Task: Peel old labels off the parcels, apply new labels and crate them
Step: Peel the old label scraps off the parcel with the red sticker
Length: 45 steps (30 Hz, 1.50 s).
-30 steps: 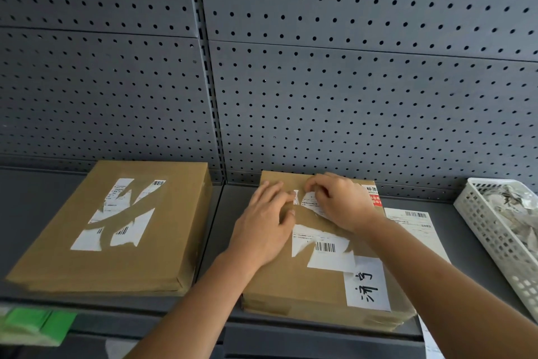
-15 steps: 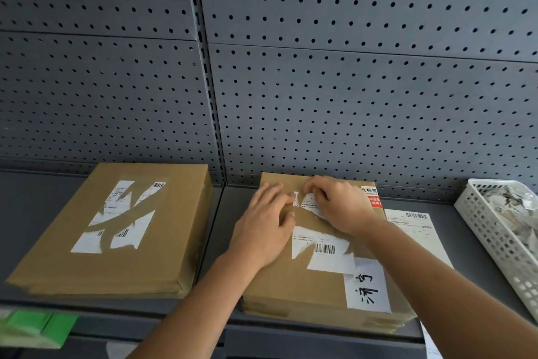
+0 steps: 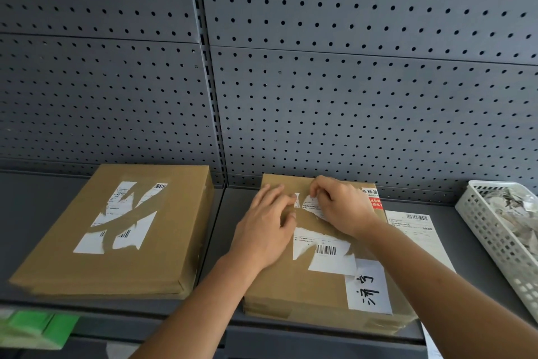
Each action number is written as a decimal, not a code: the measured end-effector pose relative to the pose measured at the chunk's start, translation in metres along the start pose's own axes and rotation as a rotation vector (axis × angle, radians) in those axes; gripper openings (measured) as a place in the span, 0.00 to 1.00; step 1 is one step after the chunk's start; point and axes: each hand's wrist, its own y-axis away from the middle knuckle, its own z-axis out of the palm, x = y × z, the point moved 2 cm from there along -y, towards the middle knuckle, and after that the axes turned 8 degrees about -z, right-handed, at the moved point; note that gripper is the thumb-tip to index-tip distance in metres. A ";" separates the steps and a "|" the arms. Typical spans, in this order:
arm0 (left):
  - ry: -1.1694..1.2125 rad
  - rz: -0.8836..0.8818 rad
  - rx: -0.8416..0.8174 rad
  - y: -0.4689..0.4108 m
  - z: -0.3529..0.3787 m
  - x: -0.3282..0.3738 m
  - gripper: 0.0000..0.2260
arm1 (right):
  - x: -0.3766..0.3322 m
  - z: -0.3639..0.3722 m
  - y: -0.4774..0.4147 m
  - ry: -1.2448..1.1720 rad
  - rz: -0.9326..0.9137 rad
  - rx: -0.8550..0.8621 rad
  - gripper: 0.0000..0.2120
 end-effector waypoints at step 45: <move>-0.001 -0.007 -0.001 0.001 -0.002 0.001 0.16 | -0.007 0.001 -0.007 0.185 -0.168 -0.112 0.09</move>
